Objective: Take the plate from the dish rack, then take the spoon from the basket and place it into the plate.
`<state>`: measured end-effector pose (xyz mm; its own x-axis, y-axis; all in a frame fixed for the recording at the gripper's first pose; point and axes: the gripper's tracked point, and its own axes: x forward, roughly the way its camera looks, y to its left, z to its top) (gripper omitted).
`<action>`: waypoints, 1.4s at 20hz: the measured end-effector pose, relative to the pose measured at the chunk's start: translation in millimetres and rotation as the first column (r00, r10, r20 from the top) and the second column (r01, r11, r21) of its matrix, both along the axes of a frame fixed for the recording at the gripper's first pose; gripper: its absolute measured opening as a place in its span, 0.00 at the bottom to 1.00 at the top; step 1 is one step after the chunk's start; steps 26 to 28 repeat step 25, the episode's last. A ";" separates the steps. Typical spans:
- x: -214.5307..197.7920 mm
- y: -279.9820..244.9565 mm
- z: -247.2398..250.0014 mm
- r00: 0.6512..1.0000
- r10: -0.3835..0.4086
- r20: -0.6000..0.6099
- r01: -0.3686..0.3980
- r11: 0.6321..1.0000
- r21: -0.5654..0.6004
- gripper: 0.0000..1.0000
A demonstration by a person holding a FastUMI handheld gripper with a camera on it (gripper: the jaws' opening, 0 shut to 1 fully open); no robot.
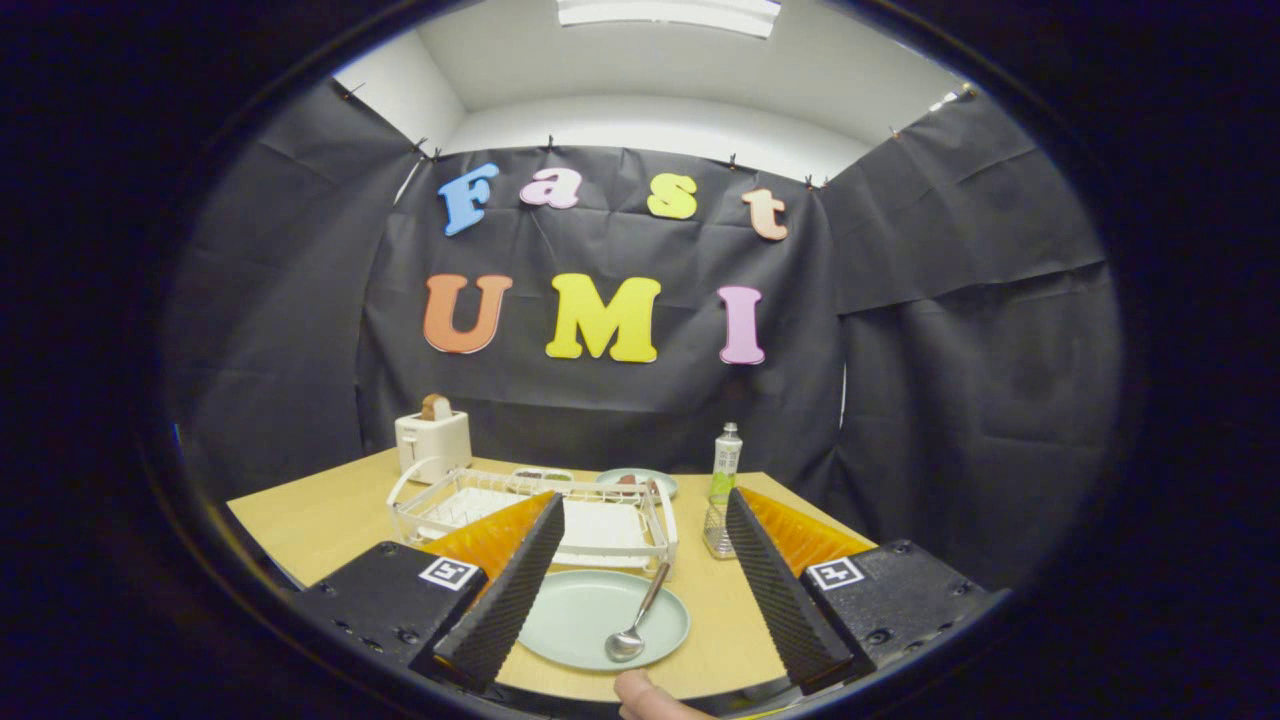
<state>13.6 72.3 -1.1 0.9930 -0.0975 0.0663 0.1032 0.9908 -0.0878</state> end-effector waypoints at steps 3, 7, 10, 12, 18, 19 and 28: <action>-17.5 1.8 9.3 1.000 0.011 0.002 -0.011 1.000 -0.001 1.00; -33.9 -2.2 18.5 1.000 0.012 0.012 -0.012 1.000 0.022 1.00; -40.3 -6.6 23.9 1.000 0.013 0.024 -0.014 0.998 0.053 1.00; -39.6 -10.0 22.9 1.000 0.014 0.020 -0.015 0.998 0.067 1.00; -34.6 -16.5 16.1 1.000 0.012 -0.007 -0.011 0.996 0.085 1.00; -34.1 -17.8 16.0 1.000 0.013 -0.011 -0.011 0.996 0.093 1.00; -33.6 -21.2 16.4 1.000 0.010 -0.013 -0.008 0.996 0.094 1.00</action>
